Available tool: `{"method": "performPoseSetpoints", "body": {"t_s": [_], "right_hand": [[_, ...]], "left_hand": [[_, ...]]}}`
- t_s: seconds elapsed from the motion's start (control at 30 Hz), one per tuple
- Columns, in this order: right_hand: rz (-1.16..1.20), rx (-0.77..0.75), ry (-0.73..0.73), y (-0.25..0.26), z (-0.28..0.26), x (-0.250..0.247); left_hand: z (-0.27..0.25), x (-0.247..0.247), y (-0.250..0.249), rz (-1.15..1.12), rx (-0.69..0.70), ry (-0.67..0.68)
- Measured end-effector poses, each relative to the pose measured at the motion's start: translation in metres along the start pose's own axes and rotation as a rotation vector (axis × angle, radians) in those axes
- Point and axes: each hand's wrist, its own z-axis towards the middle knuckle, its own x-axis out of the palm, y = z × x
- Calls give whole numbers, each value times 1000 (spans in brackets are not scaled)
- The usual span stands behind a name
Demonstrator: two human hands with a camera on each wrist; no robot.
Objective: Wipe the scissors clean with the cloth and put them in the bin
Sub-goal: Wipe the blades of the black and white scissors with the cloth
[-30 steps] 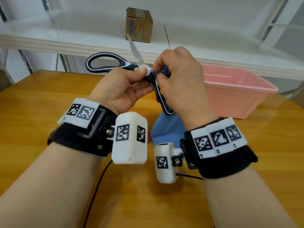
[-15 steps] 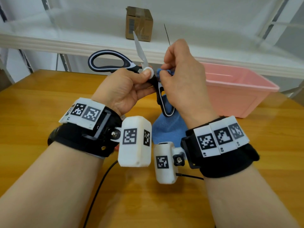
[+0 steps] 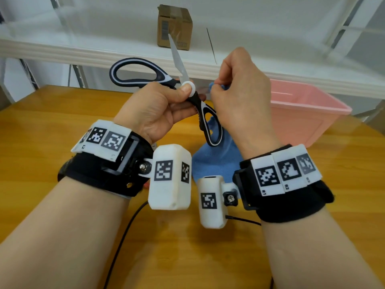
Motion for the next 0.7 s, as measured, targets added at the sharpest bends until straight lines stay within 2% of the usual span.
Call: {"method": "performPoseSetpoints", "body": {"t_s": [0.1, 0.27, 0.47, 0.6, 0.7], "right_hand": [[6, -41, 32, 9, -3, 5], [-39, 44, -30, -8, 4, -1], [16, 5, -1, 1, 3, 4], [-51, 47, -25, -10, 7, -3], [-25, 12, -20, -3, 5, 0]], "left_hand": [[-2, -1, -1, -7, 9, 0], [-1, 0, -1, -19, -2, -15], [-4, -1, -6, 15, 13, -2], [-2, -2, -5, -41, -14, -17], [-2, -1, -5, -20, -7, 3]]}}
